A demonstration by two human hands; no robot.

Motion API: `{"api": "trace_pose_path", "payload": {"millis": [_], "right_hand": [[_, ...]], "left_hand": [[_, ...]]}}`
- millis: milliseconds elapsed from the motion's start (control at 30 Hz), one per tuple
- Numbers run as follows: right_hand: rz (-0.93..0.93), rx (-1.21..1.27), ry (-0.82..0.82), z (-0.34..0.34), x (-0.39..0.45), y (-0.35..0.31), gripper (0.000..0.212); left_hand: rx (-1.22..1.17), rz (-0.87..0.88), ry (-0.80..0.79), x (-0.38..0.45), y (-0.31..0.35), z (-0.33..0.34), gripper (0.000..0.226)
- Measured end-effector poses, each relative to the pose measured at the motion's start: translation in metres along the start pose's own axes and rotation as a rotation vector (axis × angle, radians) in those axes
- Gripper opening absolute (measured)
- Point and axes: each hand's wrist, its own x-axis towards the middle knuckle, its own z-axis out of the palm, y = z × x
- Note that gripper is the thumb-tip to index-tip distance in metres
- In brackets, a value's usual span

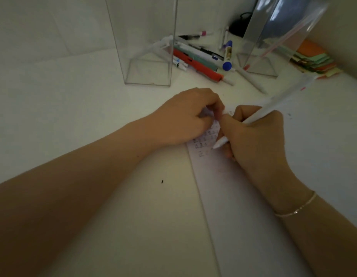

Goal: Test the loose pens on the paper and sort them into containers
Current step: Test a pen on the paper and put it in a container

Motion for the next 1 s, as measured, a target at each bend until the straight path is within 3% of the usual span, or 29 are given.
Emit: {"api": "trace_pose_path", "payload": {"millis": [233, 800, 1000], "right_hand": [[-0.088, -0.089, 0.017, 0.0023, -0.0006, 0.0028, 0.039], [-0.092, -0.073, -0.021, 0.0015, -0.0001, 0.0042, 0.031], [-0.137, -0.108, 0.009, 0.0019, -0.0009, 0.0040, 0.044]], "left_hand": [[-0.002, 0.005, -0.001, 0.0006, -0.0025, 0.0014, 0.022], [0.003, 0.020, -0.013, 0.0006, -0.0020, 0.0008, 0.020], [0.005, 0.024, 0.003, 0.0006, -0.0039, 0.0025, 0.024]]}}
